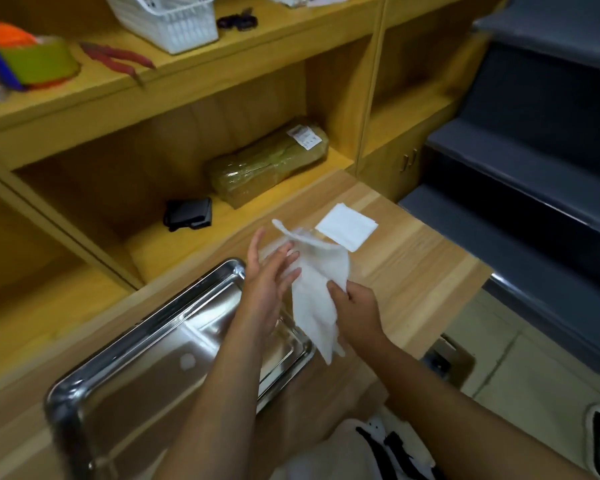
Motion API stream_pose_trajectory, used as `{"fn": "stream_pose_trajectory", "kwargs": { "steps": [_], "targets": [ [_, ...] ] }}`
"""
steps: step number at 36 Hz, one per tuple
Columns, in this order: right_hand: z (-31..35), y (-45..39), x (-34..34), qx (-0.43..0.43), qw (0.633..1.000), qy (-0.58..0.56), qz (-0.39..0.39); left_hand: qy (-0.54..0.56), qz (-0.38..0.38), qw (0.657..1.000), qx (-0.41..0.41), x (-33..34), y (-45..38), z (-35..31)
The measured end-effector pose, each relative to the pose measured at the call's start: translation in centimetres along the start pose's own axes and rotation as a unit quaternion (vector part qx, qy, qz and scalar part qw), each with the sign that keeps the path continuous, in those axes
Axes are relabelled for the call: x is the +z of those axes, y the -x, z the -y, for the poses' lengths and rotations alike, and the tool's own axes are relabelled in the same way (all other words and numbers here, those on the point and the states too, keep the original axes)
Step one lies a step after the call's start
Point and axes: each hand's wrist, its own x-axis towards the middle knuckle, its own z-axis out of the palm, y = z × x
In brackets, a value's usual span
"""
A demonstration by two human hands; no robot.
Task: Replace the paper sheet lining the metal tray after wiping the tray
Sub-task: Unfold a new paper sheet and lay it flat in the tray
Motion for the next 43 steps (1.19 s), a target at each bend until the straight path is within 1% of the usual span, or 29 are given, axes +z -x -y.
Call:
{"fn": "stream_pose_trajectory", "kwargs": {
  "steps": [4, 7, 11, 15, 20, 24, 27, 31, 35, 37, 40, 43],
  "targets": [
    [2.3, 2.2, 1.5, 0.046, 0.994, -0.069, 0.07, -0.13, 0.056, 0.99, -0.003, -2.3, 2.6, 0.4],
    [3.2, 3.4, 2.5, 0.068, 0.989, -0.091, 0.097, -0.166, 0.098, 0.981, -0.018, -3.0, 4.1, 1.6],
    [4.1, 5.3, 3.8, 0.127, 0.979, -0.109, 0.118, -0.154, 0.111, 0.981, -0.035, -4.6, 5.3, 2.7],
    [4.2, 6.5, 4.3, 0.156, 0.97, -0.134, 0.125, -0.16, 0.133, 0.977, -0.036, -6.1, 6.2, 2.4],
    [4.4, 7.9, 5.2, 0.153, 0.974, -0.104, 0.127, -0.163, 0.161, 0.972, -0.051, -7.9, 7.5, 2.0],
    [4.5, 9.0, 6.4, 0.138, 0.982, -0.049, 0.118, -0.18, 0.151, 0.971, -0.05, -9.1, 8.4, 2.1],
    [4.4, 9.5, 6.9, 0.132, 0.983, -0.029, 0.122, -0.197, 0.115, 0.971, -0.066, -9.9, 8.5, 1.9],
    [3.8, 10.1, 7.8, 0.112, 0.986, 0.012, 0.124, -0.208, 0.0, 0.973, -0.1, -10.9, 8.6, 1.9],
    [3.7, 10.6, 8.3, 0.106, 0.989, 0.009, 0.1, -0.139, -0.094, 0.978, -0.123, -12.5, 9.7, 2.3],
    [3.6, 10.4, 7.9, 0.118, 0.99, -0.014, 0.076, -0.102, -0.136, 0.979, -0.108, -13.7, 9.7, 2.4],
    [3.5, 9.3, 6.9, 0.142, 0.989, -0.038, 0.034, -0.04, -0.219, 0.971, -0.084, -15.7, 9.5, 1.5],
    [3.4, 7.9, 6.5, 0.162, 0.985, -0.062, -0.001, -0.022, -0.258, 0.963, -0.078, -17.9, 9.6, 0.0]
  ]
}}
